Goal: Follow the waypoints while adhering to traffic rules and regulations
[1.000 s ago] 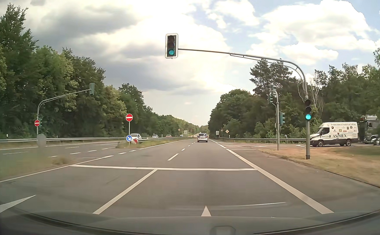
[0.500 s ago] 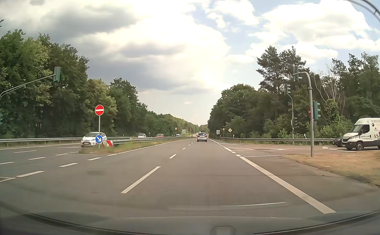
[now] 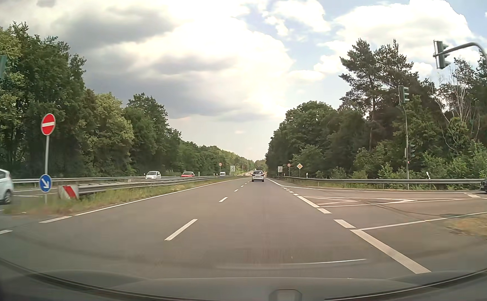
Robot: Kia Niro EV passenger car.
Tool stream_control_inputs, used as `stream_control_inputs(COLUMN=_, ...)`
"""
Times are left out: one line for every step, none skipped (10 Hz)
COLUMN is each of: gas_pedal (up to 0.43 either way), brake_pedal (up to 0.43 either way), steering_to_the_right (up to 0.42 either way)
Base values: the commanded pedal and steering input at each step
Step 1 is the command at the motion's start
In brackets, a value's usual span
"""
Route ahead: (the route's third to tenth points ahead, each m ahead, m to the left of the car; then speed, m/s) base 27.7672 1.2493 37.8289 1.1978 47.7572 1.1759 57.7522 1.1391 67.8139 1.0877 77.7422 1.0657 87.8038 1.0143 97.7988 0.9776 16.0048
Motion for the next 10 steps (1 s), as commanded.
stream_control_inputs(gas_pedal=0.000, brake_pedal=0.037, steering_to_the_right=0.002)
stream_control_inputs(gas_pedal=0.000, brake_pedal=0.037, steering_to_the_right=0.002)
stream_control_inputs(gas_pedal=0.000, brake_pedal=0.037, steering_to_the_right=0.001)
stream_control_inputs(gas_pedal=0.000, brake_pedal=0.037, steering_to_the_right=0.001)
stream_control_inputs(gas_pedal=0.000, brake_pedal=0.037, steering_to_the_right=0.001)
stream_control_inputs(gas_pedal=0.000, brake_pedal=0.037, steering_to_the_right=0.001)
stream_control_inputs(gas_pedal=0.000, brake_pedal=0.037, steering_to_the_right=0.001)
stream_control_inputs(gas_pedal=0.000, brake_pedal=0.030, steering_to_the_right=0.001)
stream_control_inputs(gas_pedal=0.000, brake_pedal=0.037, steering_to_the_right=0.001)
stream_control_inputs(gas_pedal=0.000, brake_pedal=0.037, steering_to_the_right=0.000)
